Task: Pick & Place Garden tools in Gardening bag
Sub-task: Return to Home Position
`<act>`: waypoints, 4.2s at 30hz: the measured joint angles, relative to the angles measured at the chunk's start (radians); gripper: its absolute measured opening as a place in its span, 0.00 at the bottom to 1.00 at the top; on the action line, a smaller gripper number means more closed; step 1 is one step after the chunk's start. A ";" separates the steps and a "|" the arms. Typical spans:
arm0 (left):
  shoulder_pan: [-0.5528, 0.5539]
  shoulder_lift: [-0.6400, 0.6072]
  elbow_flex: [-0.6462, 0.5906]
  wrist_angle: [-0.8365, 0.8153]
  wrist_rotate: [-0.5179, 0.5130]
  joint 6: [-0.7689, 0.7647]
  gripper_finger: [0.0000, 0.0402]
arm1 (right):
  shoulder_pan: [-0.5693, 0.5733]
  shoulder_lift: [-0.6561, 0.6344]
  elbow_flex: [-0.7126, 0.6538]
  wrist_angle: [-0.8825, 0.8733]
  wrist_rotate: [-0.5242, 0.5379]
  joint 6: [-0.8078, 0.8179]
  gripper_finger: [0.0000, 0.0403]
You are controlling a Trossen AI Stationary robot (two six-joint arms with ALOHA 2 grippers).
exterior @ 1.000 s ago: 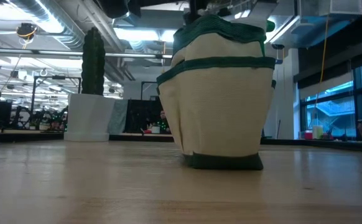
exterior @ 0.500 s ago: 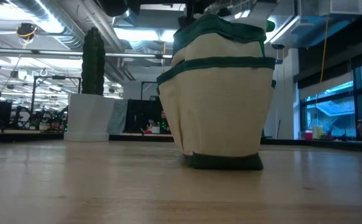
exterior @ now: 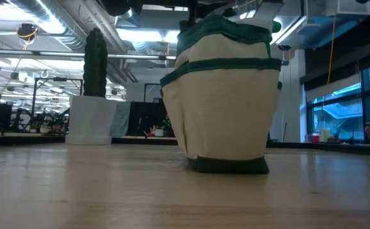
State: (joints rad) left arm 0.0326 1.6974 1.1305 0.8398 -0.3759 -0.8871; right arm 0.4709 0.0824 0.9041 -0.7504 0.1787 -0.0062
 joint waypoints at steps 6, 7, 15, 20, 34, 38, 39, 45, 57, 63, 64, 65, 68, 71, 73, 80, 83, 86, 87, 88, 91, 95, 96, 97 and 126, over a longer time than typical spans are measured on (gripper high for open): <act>0.000 0.000 0.000 -0.007 -0.017 -0.001 0.28 | 0.000 -0.033 -0.071 0.031 -0.025 -0.001 0.01; 0.000 0.000 0.000 -0.007 -0.022 -0.001 0.28 | 0.000 -0.040 -0.089 0.031 -0.025 -0.001 0.01; -0.002 0.000 0.000 -0.010 -0.035 -0.020 0.28 | 0.002 -0.080 -0.208 0.072 -0.010 0.048 0.01; -0.009 0.000 0.000 -0.033 -0.049 -0.035 0.28 | 0.002 -0.080 -0.309 0.223 -0.083 0.051 0.01; -0.032 0.000 0.000 -0.060 -0.103 -0.060 0.28 | 0.000 -0.080 -0.538 0.421 -0.100 0.126 0.01; -0.038 0.000 0.000 -0.059 -0.103 -0.072 0.28 | -0.018 -0.080 -0.565 0.471 -0.051 0.125 0.01; -0.039 0.000 0.000 -0.060 -0.103 -0.072 0.28 | -0.024 -0.080 -0.574 0.494 -0.051 0.126 0.01; -0.047 0.000 0.000 -0.059 -0.104 -0.079 0.28 | -0.039 -0.080 -0.674 0.699 -0.120 0.179 0.01; -0.059 0.000 0.000 -0.060 -0.104 -0.083 0.28 | -0.056 -0.080 -0.772 0.709 -0.104 0.209 0.01; -0.058 0.000 0.000 -0.060 -0.106 -0.096 0.28 | -0.081 -0.080 -0.847 0.783 -0.103 0.244 0.01; -0.058 0.000 0.000 -0.060 -0.106 -0.098 0.28 | -0.087 -0.080 -0.853 0.794 -0.104 0.244 0.01; -0.058 0.000 0.000 -0.060 -0.106 -0.099 0.28 | -0.094 -0.080 -0.858 0.804 -0.105 0.243 0.01; -0.058 0.000 0.000 -0.061 -0.106 -0.107 0.28 | -0.119 -0.080 -0.862 0.825 -0.130 0.233 0.01; -0.058 0.000 0.000 -0.067 -0.106 -0.113 0.28 | -0.154 -0.080 -0.862 0.832 -0.139 0.224 0.01; -0.058 0.000 0.000 -0.080 -0.106 -0.114 0.28 | -0.182 -0.080 -0.862 0.829 -0.139 0.223 0.01; -0.058 0.000 0.000 -0.116 -0.105 -0.148 0.28 | -0.294 -0.080 -0.862 0.811 -0.217 0.208 0.01; -0.057 0.000 0.000 -0.112 -0.104 -0.148 0.28 | -0.337 -0.080 -0.862 0.793 -0.234 0.208 0.01; -0.057 0.000 0.000 -0.113 -0.104 -0.148 0.28 | -0.374 -0.080 -0.862 0.759 -0.235 0.216 0.01; -0.057 0.000 0.000 -0.113 -0.104 -0.148 0.28 | -0.384 -0.080 -0.862 0.744 -0.236 0.216 0.01; -0.057 0.000 0.000 -0.114 -0.104 -0.148 0.28 | -0.394 -0.080 -0.862 0.731 -0.240 0.216 0.01; -0.057 0.000 0.000 -0.119 -0.104 -0.148 0.28 | -0.419 -0.080 -0.871 0.732 -0.271 0.217 0.01; -0.057 0.000 0.000 -0.126 -0.104 -0.148 0.28 | -0.439 -0.080 -0.877 0.739 -0.314 0.219 0.01; -0.057 0.000 0.000 -0.133 -0.103 -0.148 0.28 | -0.442 -0.080 -0.877 0.740 -0.314 0.219 0.01; -0.057 0.000 0.000 -0.137 -0.103 -0.148 0.28 | -0.446 -0.080 -0.877 0.739 -0.314 0.219 0.01; 0.042 -0.048 0.000 -0.160 0.563 0.344 0.00 | -0.465 -0.080 -0.877 0.731 -0.103 0.245 0.01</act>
State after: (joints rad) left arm 0.0742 1.6497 1.1305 0.6799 0.1872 -0.5433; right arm 0.0059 0.0029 0.0269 -0.0189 0.0760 0.2390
